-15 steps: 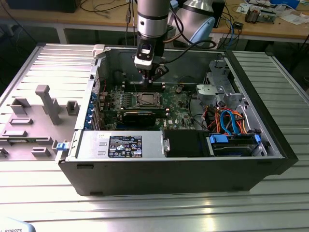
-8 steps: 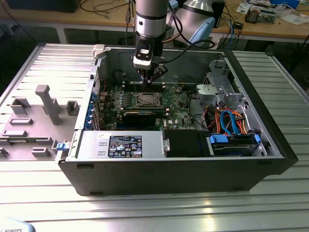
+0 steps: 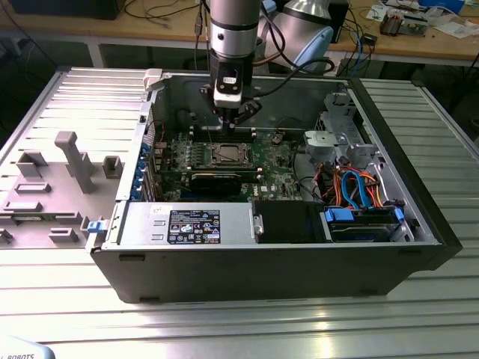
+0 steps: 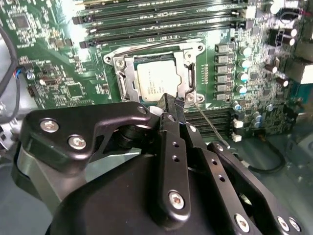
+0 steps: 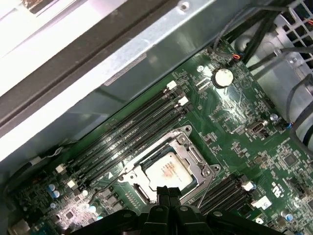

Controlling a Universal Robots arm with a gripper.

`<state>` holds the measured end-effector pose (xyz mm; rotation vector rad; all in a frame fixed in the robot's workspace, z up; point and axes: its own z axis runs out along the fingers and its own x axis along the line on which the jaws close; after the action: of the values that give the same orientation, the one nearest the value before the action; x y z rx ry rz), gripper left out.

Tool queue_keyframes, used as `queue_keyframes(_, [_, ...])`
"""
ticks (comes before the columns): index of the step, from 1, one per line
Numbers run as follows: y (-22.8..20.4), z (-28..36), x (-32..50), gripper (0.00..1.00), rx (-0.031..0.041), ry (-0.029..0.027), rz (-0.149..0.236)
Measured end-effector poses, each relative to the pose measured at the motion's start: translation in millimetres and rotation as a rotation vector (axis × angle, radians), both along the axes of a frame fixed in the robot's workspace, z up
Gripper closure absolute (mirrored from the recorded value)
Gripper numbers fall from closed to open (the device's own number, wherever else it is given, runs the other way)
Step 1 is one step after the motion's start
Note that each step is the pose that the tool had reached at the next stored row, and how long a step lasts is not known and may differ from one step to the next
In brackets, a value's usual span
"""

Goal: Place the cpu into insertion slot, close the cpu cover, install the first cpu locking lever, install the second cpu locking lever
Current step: 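Install the first cpu locking lever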

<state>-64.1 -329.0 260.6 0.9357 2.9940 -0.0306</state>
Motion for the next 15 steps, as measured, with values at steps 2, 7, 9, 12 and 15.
queue_keyframes(2, [0.0, 0.0, 0.0, 0.89, 0.0, 0.0, 0.034])
queue_keyframes(7, [0.0, 0.0, -0.1, 0.89, 0.0, 0.0, 0.034])
queue_keyframes(9, [-0.1, 0.0, -0.1, 0.89, 0.0, 0.0, 0.036])
queue_keyframes(12, [-0.1, 0.0, 0.0, 0.89, -0.0001, 0.0, 0.058])
queue_keyframes(15, [-0.1, 0.0, -0.1, 0.89, 0.0, 0.0, 0.096])
